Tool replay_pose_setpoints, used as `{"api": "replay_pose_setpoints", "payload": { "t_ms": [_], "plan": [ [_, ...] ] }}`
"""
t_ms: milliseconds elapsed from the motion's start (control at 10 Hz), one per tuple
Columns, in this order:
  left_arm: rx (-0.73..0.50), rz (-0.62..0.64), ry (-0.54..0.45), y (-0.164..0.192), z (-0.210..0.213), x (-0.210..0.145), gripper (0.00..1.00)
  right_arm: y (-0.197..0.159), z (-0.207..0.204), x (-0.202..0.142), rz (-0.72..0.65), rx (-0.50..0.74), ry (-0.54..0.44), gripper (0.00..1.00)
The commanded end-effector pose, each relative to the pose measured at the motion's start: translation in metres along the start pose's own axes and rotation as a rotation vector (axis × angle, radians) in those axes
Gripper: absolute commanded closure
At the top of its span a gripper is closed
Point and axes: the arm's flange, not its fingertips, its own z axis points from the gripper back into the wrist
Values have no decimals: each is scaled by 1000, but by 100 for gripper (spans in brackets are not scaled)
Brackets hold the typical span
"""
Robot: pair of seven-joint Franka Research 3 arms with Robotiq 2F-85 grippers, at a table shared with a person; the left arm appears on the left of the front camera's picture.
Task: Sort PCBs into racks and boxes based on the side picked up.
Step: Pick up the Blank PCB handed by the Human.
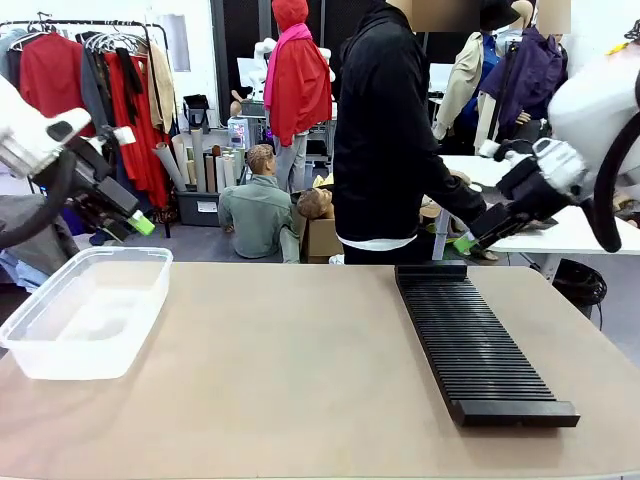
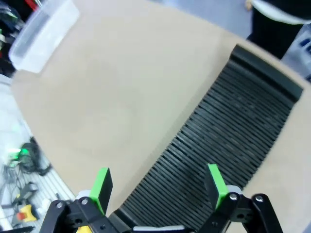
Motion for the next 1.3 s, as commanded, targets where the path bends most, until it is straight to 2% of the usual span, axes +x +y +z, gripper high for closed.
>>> {"api": "replay_pose_setpoints", "payload": {
  "t_ms": [0, 300, 600, 900, 1200],
  "plan": [
    [-88, 25, -60, 15, 22, -10, 0, -19, 18, -8, -82, 53, -71, 0],
    [-92, 44, -131, 17, 52, -41, 0, -30, 56, -30, -216, 127, -128, 0],
    [-81, 94, -279, 26, 89, -74, 0, -27, 90, -59, -316, 154, -233, 0],
    [-70, 137, -356, 36, 107, -95, 0, -36, 104, -84, -346, 219, -309, 0],
    [-106, 129, -427, 41, 118, -106, 0, -42, 108, -92, -354, 274, -335, 0]
  ]
}}
